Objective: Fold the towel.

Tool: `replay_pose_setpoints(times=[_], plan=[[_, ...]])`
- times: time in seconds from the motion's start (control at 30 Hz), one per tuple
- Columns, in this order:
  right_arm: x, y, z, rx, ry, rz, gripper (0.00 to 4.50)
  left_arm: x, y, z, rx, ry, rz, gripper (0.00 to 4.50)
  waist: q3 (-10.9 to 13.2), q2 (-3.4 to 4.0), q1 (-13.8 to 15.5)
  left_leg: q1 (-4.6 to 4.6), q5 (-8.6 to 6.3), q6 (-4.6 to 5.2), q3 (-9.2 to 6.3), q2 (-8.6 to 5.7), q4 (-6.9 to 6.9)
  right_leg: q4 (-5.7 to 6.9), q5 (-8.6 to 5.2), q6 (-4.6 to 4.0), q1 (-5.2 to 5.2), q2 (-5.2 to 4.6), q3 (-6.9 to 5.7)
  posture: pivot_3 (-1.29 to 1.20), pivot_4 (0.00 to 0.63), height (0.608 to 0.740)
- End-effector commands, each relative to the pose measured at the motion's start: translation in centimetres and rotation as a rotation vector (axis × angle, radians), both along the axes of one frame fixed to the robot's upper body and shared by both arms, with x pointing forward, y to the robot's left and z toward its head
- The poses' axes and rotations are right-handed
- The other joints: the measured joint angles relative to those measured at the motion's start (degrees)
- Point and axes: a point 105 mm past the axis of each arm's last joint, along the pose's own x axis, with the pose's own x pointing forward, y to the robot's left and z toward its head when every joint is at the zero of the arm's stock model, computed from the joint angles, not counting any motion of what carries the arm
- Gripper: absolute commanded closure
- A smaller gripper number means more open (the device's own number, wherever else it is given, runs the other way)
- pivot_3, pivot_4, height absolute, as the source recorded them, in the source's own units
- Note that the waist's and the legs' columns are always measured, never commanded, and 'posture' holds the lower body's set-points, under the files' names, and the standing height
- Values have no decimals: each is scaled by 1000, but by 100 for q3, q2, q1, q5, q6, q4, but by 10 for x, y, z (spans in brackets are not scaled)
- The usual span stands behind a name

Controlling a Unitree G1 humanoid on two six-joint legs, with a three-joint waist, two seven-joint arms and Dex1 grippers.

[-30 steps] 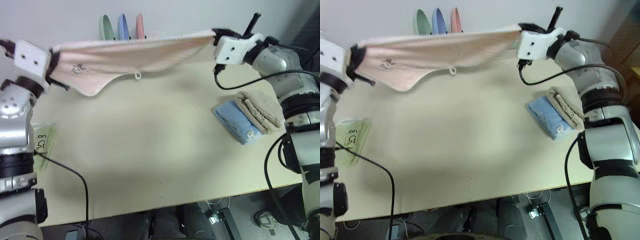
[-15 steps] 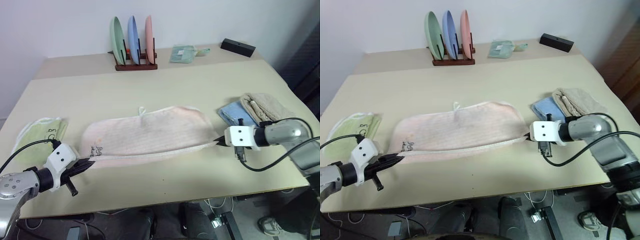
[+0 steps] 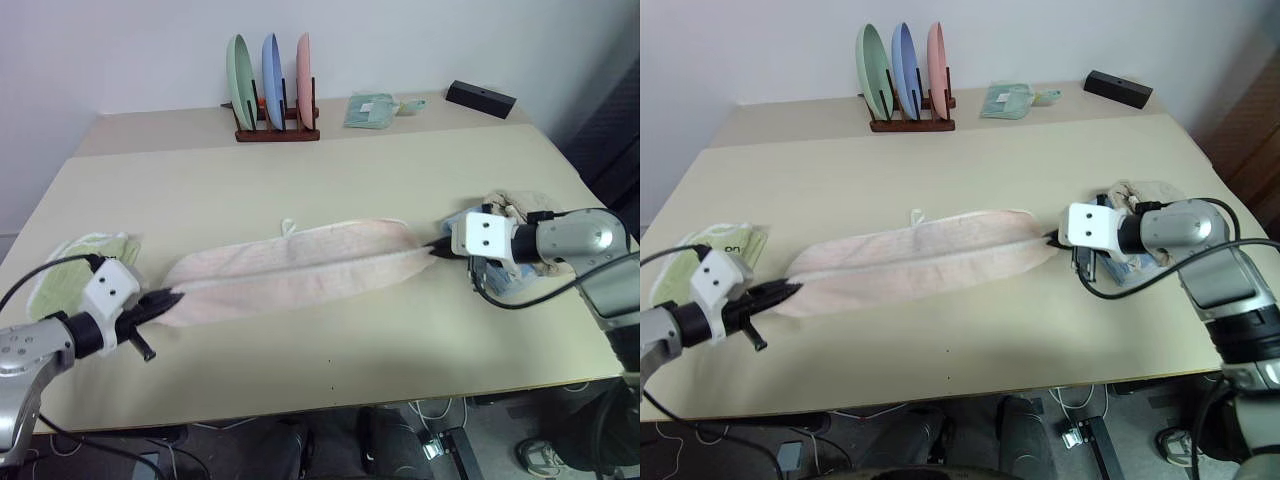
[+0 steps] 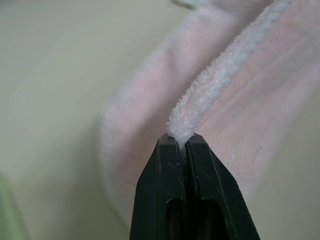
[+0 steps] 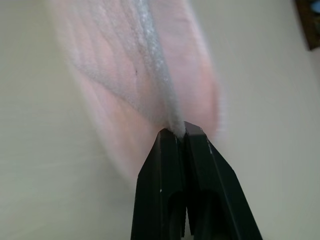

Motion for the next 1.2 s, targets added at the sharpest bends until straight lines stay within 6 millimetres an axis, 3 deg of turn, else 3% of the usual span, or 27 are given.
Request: replay_pose_setpoints(times=[0.03,0.23,0.53,0.57,0.63,0.67,0.87,1.0,1.03,1.17,1.2], plan=[[25,-2,8,-3,-94,-37,4455,18,6,2,37,-52,34,4500,0,0,-7,-1,0,0,1,0,-1,-1,0,0,-1,0,1,0,150,740],[58,6,2,-5,-142,-70,4455,48,4,3,32,-92,46,4500,1,-3,-18,-25,1,-2,6,-1,0,7,2,-1,-39,1,1,0,150,740],[75,17,-8,0,-158,-73,4455,63,11,-7,13,-68,88,4500,1,-3,-66,-72,3,-5,8,-1,9,15,3,-1,-87,2,-1,0,150,740],[76,17,-8,10,-157,-82,4486,62,11,-8,-5,-58,89,4210,1,-2,-73,-71,3,-5,9,-1,9,15,3,-1,-87,2,0,0,150,740],[80,14,-4,39,-166,-119,3930,61,14,-9,-30,-55,112,3636,1,-2,-78,-72,3,-5,8,-1,9,15,3,-1,-86,2,1,0,150,740],[81,12,-1,42,-187,-132,3572,61,17,-9,-23,-66,141,3104,1,-2,-81,-72,3,-5,9,-1,10,15,4,-1,-87,2,1,0,150,740],[75,-15,15,-6,-297,-178,617,56,37,-4,-12,-147,296,151,1,-2,-102,-75,3,-5,7,-1,10,16,4,0,-89,2,1,0,150,740],[61,-38,26,69,-309,-262,617,46,39,5,-40,-209,347,151,0,-3,-90,-75,3,-5,6,-2,10,14,4,1,-87,1,1,0,150,740],[53,-42,30,184,-253,-305,617,43,36,12,-50,-245,349,151,0,-3,-68,-74,3,-5,8,-2,10,14,4,1,-87,1,2,0,150,740],[33,-40,34,348,-142,-351,617,38,32,21,-61,-294,353,151,0,-2,-35,-74,3,-5,10,1,19,20,6,3,-86,1,5,0,150,740],[20,-35,29,453,-38,-367,617,37,20,25,-81,-303,307,151,-2,0,-26,-72,3,-5,14,1,20,21,9,4,-85,1,8,0,150,740]])
